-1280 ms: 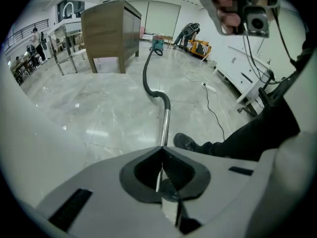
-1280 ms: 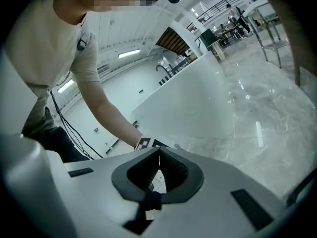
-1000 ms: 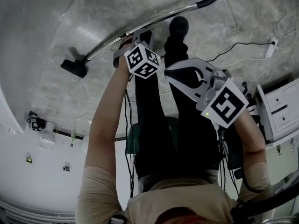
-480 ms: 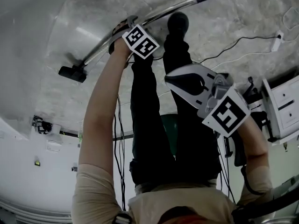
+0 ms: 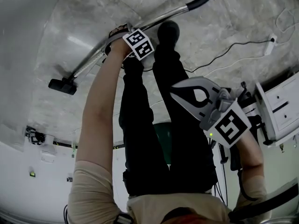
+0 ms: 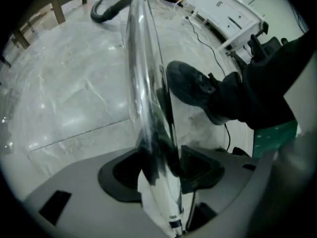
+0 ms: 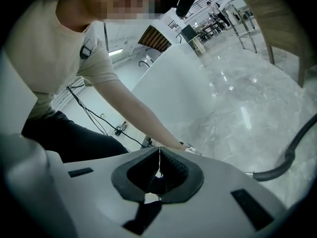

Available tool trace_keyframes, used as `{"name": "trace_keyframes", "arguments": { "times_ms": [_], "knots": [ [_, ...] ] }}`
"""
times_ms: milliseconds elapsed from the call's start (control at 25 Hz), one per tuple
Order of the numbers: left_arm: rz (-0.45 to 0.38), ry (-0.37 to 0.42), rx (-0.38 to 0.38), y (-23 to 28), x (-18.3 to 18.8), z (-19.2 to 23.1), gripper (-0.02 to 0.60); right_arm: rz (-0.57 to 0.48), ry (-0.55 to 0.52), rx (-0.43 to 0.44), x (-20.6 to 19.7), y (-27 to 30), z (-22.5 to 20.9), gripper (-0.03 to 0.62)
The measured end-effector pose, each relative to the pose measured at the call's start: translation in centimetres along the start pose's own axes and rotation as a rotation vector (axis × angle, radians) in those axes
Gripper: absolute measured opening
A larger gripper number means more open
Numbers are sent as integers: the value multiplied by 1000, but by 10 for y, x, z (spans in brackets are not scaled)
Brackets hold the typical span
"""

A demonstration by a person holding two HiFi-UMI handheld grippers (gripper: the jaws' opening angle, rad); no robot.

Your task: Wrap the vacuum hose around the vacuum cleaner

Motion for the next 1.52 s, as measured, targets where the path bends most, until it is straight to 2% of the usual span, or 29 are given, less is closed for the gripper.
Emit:
{"name": "trace_keyframes", "arguments": {
  "times_ms": [40,80,200,320,440,640,920,1160,1320,1520],
  "knots": [
    [28,25,-10,6,-2,-2,244,-2,18,-3,-1,0,1,3],
    [47,44,-18,10,-4,-3,187,-6,35,-4,-1,1,3,3],
    [35,22,-75,10,-7,-3,153,-19,50,6,2,0,8,3],
    [-8,-3,-112,-7,-6,3,149,-45,62,-16,6,-7,9,3],
    [-45,-9,-147,-34,-9,7,144,-115,118,-70,14,-12,12,3],
    [-135,-12,-162,-96,-2,11,143,-218,136,-111,34,-24,28,3],
    [-268,4,-147,-190,32,35,143,-309,124,-181,46,-45,59,3],
    [-317,27,-123,-265,54,44,143,-319,111,-257,42,-56,90,3],
    [-362,54,-84,-306,70,38,143,-393,152,-291,45,-65,107,3],
    [-417,82,-7,-357,108,40,141,-439,205,-320,34,-84,121,3]
  ]
}}
Point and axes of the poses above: the fingertips, and each gripper's own axes: y forward along the fingers, z to its left, x out of its top, the point moved 6 cm from there along -y, backward along the fingers, and after that the axes turned 1 degree about y, right-handed, at the moved point
